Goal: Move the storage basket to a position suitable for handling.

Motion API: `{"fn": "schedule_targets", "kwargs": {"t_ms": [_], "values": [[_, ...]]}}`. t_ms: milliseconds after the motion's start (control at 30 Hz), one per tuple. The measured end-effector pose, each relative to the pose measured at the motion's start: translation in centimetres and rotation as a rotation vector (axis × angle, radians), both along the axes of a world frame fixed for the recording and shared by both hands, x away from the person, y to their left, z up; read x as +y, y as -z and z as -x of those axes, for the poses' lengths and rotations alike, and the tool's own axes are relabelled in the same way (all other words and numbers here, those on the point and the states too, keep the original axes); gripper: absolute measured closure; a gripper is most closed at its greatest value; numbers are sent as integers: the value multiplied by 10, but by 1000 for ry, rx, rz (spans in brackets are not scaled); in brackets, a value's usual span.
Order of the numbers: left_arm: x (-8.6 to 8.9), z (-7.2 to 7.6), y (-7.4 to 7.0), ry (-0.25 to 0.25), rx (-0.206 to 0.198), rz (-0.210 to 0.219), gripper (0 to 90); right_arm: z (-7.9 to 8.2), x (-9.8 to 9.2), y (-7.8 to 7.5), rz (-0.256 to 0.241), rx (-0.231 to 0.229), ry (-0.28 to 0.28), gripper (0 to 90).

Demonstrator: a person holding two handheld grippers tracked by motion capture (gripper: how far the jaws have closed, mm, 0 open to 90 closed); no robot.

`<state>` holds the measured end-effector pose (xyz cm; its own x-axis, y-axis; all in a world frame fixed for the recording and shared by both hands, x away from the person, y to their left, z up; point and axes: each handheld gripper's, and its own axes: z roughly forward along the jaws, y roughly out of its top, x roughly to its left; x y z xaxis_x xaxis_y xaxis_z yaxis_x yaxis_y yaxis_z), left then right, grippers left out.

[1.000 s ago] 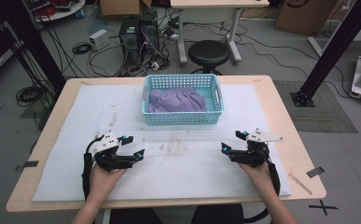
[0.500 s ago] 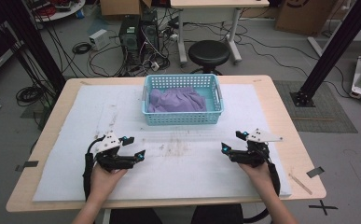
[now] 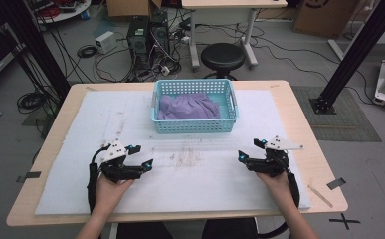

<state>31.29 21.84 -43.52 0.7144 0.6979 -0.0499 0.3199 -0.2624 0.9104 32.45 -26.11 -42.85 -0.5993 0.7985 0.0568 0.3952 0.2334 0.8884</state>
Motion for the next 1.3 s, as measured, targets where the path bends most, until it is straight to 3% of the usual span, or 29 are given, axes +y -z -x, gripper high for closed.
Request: {"fn": "schedule_targets", "kwargs": {"t_ms": [233, 367, 600, 967, 1300], "values": [[21, -1, 1, -70, 15, -8, 282, -8, -9, 6, 11, 22, 53, 220], [29, 0, 2, -86, 21, 2, 282, -12, -13, 8, 1, 39, 79, 221], [28, 3, 0, -67, 7, 4, 282, -13, -12, 7, -3, 32, 85, 221], [27, 1, 3, -58, 24, 3, 282, -14, -10, 8, 8, 37, 78, 221], [22, 2, 1, -37, 5, 6, 282, -13, -9, 7, 5, 38, 68, 221]]}}
